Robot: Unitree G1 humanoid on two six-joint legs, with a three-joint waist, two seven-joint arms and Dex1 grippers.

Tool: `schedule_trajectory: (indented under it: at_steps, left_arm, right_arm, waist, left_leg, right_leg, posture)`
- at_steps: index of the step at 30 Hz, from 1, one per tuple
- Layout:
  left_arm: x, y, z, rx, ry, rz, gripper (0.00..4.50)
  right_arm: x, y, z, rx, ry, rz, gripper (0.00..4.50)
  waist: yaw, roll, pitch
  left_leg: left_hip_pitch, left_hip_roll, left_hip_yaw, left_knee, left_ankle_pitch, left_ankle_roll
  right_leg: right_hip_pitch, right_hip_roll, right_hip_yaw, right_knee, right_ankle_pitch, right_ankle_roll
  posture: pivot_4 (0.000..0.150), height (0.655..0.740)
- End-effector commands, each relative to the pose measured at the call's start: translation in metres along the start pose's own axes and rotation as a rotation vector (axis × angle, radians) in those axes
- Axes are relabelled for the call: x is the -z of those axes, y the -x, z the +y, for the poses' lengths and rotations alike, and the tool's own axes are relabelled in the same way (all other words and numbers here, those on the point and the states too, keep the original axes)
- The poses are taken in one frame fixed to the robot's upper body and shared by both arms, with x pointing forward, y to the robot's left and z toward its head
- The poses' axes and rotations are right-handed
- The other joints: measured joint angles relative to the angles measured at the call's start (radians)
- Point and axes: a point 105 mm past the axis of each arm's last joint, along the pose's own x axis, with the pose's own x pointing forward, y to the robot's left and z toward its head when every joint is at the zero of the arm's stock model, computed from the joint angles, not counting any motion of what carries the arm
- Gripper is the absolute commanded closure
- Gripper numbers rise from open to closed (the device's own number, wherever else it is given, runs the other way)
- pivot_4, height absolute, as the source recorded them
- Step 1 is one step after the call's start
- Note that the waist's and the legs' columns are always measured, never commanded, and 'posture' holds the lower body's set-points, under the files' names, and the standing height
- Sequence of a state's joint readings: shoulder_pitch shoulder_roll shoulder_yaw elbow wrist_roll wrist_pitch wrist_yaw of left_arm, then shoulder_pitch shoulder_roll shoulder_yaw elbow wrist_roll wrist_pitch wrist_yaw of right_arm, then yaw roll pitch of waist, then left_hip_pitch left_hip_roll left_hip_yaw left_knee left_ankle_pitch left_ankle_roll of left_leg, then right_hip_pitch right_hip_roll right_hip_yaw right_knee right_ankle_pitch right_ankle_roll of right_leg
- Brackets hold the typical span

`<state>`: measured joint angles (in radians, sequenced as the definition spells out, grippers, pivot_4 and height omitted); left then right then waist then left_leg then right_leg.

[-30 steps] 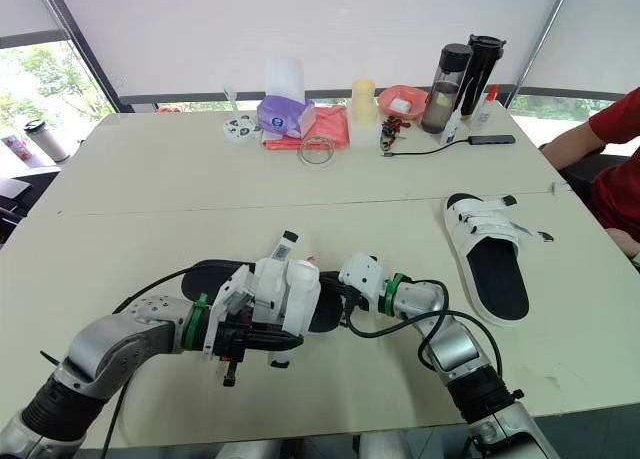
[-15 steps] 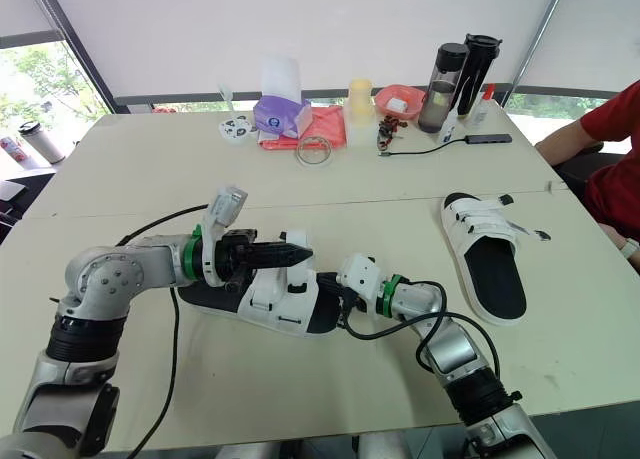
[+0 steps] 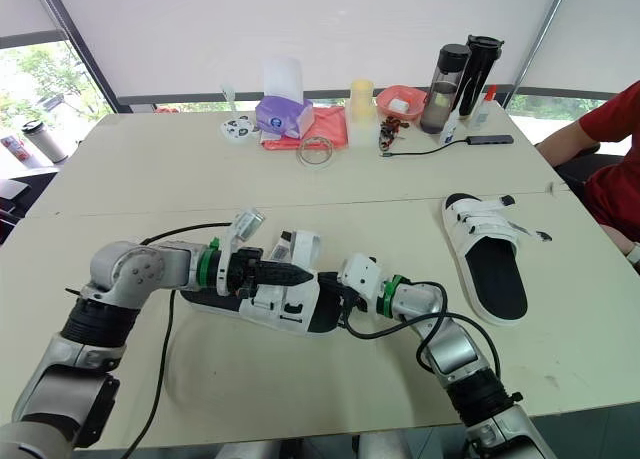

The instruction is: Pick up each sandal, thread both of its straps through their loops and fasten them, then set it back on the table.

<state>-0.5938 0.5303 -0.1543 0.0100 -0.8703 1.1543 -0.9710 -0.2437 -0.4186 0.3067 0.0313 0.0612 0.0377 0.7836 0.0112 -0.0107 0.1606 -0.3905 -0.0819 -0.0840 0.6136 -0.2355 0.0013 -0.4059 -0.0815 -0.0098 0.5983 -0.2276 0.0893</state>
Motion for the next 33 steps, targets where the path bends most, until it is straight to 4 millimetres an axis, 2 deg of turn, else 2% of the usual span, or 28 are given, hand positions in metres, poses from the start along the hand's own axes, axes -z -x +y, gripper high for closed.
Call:
schedule_trajectory:
  at_steps: [1, 9, 26, 33]
  left_arm:
    - [0.000, 0.000, 0.004, 0.002, -0.028, 0.010, 4.46]
    - [0.006, 0.003, 0.001, 0.044, 0.012, 0.041, 4.46]
    - [0.004, -0.002, -0.014, 0.105, 0.055, 0.027, 4.46]
    - [0.026, -0.001, -0.008, 0.049, -0.012, 0.108, 4.46]
  right_arm:
    - [0.047, 0.006, 0.025, -0.053, -0.111, 0.180, 4.50]
    - [0.047, 0.007, 0.025, -0.046, -0.111, 0.181, 4.50]
    - [0.049, 0.005, 0.027, -0.050, -0.106, 0.184, 4.50]
    - [0.047, 0.003, 0.027, -0.044, -0.108, 0.179, 4.50]
  waist:
    - [0.000, 0.000, 0.000]
    - [0.000, 0.000, 0.000]
    - [0.000, 0.000, 0.000]
    - [0.000, 0.000, 0.000]
  left_leg:
    - [0.000, 0.000, 0.000, 0.000, 0.000, 0.000]
    - [0.000, 0.000, 0.000, 0.000, 0.000, 0.000]
    - [0.000, 0.000, 0.000, 0.000, 0.000, 0.000]
    - [0.000, 0.000, 0.000, 0.000, 0.000, 0.000]
  right_leg:
    - [0.000, 0.000, 0.000, 0.000, 0.000, 0.000]
    - [0.000, 0.000, 0.000, 0.000, 0.000, 0.000]
    - [0.000, 0.000, 0.000, 0.000, 0.000, 0.000]
    - [0.000, 0.000, 0.000, 0.000, 0.000, 0.000]
  posture:
    - [0.150, 0.7400]
    - [0.150, 0.7400]
    - [0.150, 0.7400]
    - [0.150, 0.7400]
